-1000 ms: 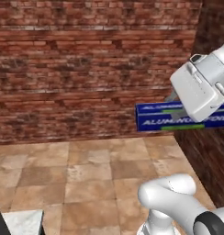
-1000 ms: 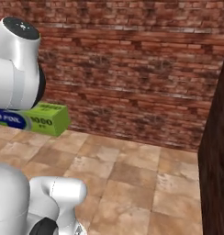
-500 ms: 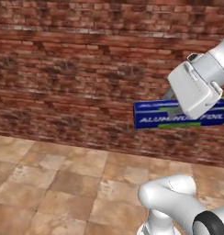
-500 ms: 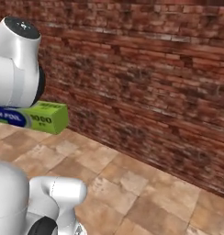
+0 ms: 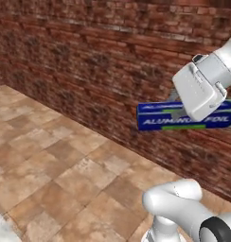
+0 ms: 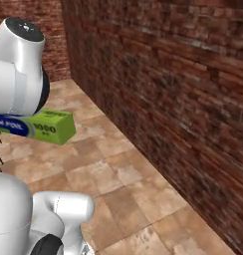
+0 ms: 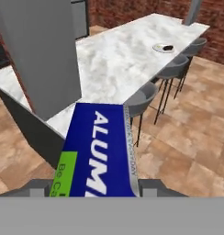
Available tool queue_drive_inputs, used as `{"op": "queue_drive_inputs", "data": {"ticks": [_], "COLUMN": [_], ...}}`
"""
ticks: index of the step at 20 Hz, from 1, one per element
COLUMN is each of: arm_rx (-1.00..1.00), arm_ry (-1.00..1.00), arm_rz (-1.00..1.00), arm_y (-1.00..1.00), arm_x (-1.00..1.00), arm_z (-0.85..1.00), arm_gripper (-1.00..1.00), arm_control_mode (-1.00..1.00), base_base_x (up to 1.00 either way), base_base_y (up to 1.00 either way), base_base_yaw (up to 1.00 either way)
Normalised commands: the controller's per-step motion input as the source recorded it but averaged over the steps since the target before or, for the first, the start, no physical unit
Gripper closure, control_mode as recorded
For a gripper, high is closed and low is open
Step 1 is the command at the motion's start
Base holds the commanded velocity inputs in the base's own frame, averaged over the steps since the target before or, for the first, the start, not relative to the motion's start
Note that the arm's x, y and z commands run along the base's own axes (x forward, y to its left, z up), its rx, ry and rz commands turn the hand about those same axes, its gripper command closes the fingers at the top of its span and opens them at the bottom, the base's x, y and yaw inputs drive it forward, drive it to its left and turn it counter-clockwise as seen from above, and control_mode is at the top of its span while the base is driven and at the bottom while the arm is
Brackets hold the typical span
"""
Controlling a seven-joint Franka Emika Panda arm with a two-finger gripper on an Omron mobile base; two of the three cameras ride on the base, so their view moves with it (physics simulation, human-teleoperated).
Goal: Retrieve the tupperware and aluminum foil from the cabinet and place them on the dining counter near the plate with sweet potato and lemon wedge to prepare for storing leftovers.
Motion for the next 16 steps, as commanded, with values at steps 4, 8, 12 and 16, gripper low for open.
{"op": "queue_drive_inputs", "data": {"ticks": [4,8,12,16], "arm_rx": [0.0,0.0,0.0,0.0], "arm_ry": [0.0,0.0,0.0,0.0], "arm_rz": [0.0,0.0,0.0,0.0], "arm_y": [0.0,0.0,0.0,0.0], "arm_x": [0.0,0.0,0.0,0.0], "arm_z": [0.0,0.0,0.0,0.0], "arm_gripper": [1.0,1.0,1.0,1.0], "arm_control_mode": [1.0,1.0,1.0,1.0], "base_base_x": [0.89,0.9,0.92,0.95], "base_base_y": [0.0,-0.03,-0.11,-0.23], "base_base_yaw": [0.8,0.81,0.82,0.78]}}
